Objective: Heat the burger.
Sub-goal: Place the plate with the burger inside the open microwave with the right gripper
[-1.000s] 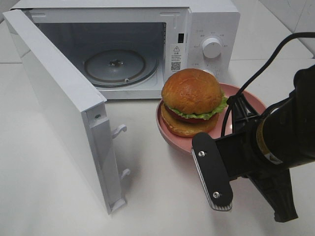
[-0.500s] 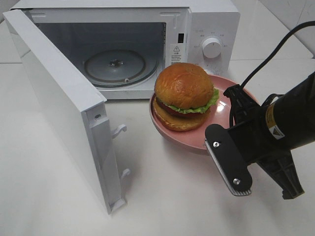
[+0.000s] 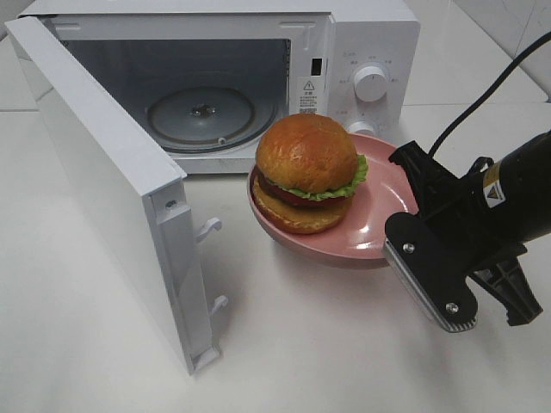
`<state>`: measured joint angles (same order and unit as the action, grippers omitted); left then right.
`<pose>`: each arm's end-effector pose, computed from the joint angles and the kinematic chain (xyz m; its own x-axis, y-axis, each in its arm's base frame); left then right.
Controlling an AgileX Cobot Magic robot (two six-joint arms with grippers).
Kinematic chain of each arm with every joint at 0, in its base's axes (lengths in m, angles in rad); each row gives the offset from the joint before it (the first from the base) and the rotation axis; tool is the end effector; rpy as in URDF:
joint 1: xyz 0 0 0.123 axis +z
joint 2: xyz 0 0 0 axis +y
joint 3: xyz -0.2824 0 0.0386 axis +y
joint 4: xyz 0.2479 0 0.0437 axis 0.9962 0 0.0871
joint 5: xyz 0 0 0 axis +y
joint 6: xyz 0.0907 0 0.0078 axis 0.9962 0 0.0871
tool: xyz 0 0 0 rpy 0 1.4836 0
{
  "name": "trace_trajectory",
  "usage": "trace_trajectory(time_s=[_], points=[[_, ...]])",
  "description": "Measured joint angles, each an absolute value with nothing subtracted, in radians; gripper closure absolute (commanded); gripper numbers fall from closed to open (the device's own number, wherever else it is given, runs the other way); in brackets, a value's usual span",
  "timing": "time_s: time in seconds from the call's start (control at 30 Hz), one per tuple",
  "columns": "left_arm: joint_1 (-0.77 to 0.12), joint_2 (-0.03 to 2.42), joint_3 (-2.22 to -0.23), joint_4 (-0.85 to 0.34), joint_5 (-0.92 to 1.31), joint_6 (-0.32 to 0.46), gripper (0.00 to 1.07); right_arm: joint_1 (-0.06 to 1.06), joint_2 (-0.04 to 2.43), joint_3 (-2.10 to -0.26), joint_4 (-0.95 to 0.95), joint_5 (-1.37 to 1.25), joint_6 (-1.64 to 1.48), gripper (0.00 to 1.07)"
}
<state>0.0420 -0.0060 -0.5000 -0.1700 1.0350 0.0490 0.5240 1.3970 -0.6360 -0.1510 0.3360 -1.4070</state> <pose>-0.0048 -0.0135 0.2802 -0.4246 -0.0559 -0.9037 0.0740 0.9926 -0.0961 0.2165 0.1198 0.1916 0.4612 -0.8868 0.0306 -0.7414 -0.4041 -0.5358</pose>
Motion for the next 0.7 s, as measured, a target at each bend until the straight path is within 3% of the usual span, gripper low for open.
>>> trace_trajectory(time_s=[0.27,0.7], points=[[0.042,-0.006,-0.500,-0.170,1.035,0.049,0.09,0.490,1.399,-0.636,-0.018,0.294,-1.600,1.07],[0.042,-0.006,-0.500,-0.170,1.035,0.049,0.09,0.490,1.400,-0.639,-0.025,0.230,-1.614,1.07]])
